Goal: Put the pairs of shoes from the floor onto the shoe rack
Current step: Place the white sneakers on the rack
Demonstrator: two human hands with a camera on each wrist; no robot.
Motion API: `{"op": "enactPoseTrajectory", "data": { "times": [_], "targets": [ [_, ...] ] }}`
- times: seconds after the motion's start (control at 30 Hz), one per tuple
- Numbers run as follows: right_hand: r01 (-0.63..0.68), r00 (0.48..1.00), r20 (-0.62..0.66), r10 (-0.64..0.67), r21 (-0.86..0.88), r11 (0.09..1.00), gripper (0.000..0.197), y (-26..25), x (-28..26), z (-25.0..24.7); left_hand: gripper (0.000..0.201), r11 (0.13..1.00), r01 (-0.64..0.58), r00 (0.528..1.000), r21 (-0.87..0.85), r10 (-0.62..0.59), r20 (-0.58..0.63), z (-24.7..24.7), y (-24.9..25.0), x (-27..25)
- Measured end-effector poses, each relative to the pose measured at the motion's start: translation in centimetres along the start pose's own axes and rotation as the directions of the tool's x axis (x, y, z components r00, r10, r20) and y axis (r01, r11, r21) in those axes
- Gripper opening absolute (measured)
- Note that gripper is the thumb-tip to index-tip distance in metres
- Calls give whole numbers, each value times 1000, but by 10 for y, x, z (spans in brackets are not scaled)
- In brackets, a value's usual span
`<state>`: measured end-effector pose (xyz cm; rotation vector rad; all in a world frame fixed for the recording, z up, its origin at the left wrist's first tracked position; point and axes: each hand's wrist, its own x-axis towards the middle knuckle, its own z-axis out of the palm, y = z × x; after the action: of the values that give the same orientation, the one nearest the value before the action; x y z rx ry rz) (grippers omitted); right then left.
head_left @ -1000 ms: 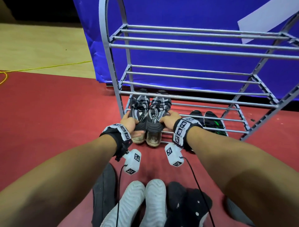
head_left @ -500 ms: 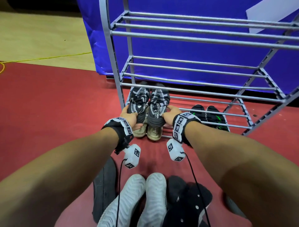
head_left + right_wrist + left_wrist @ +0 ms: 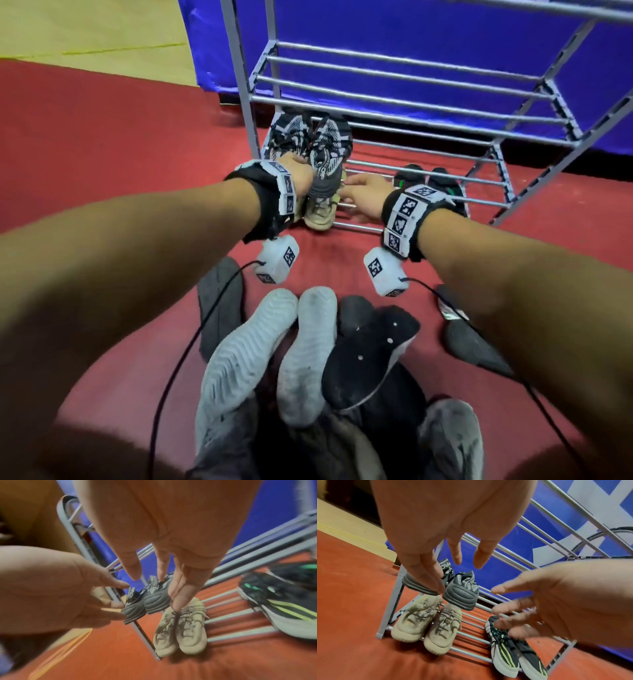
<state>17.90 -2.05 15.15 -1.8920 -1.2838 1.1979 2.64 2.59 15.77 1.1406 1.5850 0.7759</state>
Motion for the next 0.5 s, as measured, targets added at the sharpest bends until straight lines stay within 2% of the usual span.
{"op": "enactPoseTrajectory", "data": {
  "times": [0.03,0.07,0.13,0.17,0.23,0.27,0.33,0.4,0.5],
  "targets": [
    [-40,999,-15,41,53,998,3,10,-10,-1,20,1000,8,1000,26,-8,16,4,-3,-7],
    [-90,995,-34,95,117,989,5,22,-16,-1,28,997,-14,1000,77,14,1,9,-7,-13],
    [-166,982,-42,182,244,955,5,48,-26,5,31,973,-53,998,223,46,38,17,-27,-26],
    [-205,975,-28,221,283,937,1,61,-30,12,30,974,-32,999,223,23,45,20,-41,-29],
    [-281,956,-7,294,271,921,12,87,-38,31,32,973,31,999,229,-40,34,23,-75,-44],
    [-295,952,-8,305,229,928,15,96,-42,39,35,977,71,997,201,-70,-15,22,-97,-49],
    [-281,960,33,279,137,950,21,110,-50,57,33,959,184,983,216,-182,-31,17,-134,-58],
    [-267,962,74,262,69,961,34,119,-55,69,29,943,235,972,235,-226,-64,13,-164,-60],
    [-301,952,85,295,66,951,42,132,-55,79,32,904,294,953,309,-302,-25,8,-186,-62]
  ]
}}
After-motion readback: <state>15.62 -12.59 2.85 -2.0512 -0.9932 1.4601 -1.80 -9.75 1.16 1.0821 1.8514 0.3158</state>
